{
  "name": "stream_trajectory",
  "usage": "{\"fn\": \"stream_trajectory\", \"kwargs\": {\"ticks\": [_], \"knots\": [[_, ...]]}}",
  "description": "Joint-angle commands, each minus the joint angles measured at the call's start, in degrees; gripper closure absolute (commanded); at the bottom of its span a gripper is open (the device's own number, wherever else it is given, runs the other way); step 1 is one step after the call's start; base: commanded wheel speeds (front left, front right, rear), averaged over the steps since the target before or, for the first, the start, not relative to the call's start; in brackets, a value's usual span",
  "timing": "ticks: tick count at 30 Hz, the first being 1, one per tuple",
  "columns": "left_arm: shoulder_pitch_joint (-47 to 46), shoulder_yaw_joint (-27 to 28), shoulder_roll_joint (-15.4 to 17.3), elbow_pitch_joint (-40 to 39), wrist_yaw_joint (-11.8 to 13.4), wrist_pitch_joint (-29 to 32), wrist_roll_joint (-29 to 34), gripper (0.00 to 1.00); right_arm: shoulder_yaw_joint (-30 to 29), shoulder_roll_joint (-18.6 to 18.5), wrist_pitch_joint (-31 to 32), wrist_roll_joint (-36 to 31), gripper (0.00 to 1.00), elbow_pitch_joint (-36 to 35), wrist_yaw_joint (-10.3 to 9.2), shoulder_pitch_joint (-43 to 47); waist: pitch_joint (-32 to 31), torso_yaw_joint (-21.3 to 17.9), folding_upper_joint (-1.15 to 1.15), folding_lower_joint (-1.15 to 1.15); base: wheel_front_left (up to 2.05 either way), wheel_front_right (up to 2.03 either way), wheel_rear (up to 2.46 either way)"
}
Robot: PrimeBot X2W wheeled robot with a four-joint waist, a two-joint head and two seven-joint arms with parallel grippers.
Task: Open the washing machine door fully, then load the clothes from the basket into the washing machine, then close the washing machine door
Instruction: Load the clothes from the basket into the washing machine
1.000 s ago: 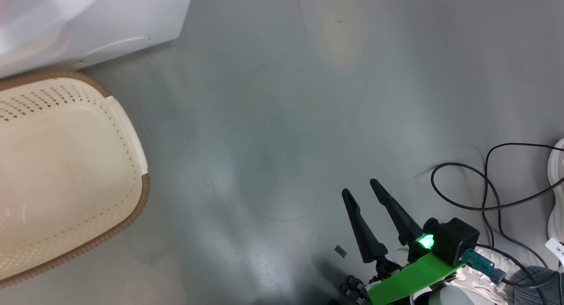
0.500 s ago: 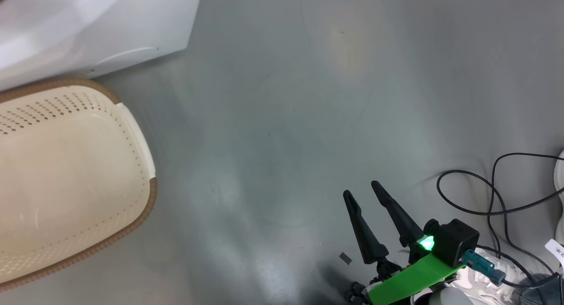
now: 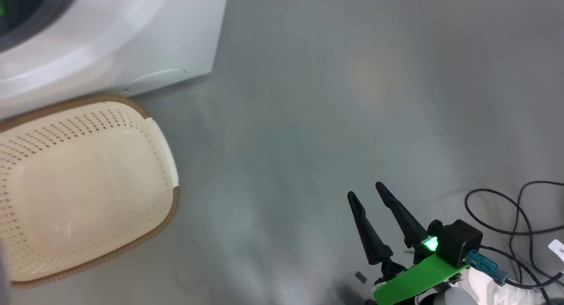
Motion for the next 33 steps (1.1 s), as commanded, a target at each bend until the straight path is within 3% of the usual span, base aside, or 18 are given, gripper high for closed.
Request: {"fn": "stream_trajectory", "kwargs": {"ticks": [1, 19, 33], "knots": [[1.57, 0.14, 0.9, -0.7, 0.7, -0.65, -0.86, 0.0, 0.62, -0.88, -0.27, 0.31, 0.0, -0.71, 0.09, 1.56, -2.42, 1.78, 0.0, 0.0, 0.0, 0.0, 0.0], [15.89, 2.22, -5.53, -0.4, -2.14, -3.22, -6.39, 0.0, -0.61, -2.67, -0.27, -0.06, 0.0, 0.56, 0.09, 3.68, -14.87, 8.39, 0.0, 0.0, 0.0, 0.0, 0.0], [30.31, 2.33, -9.93, -11.21, -4.8, -3.28, -8.0, 0.0, -3.16, -3.53, -0.27, -0.71, 0.0, 0.64, 0.09, 5.53, -21.86, 13.18, 0.0, 0.0, 0.0, 0.0, 0.0]]}}
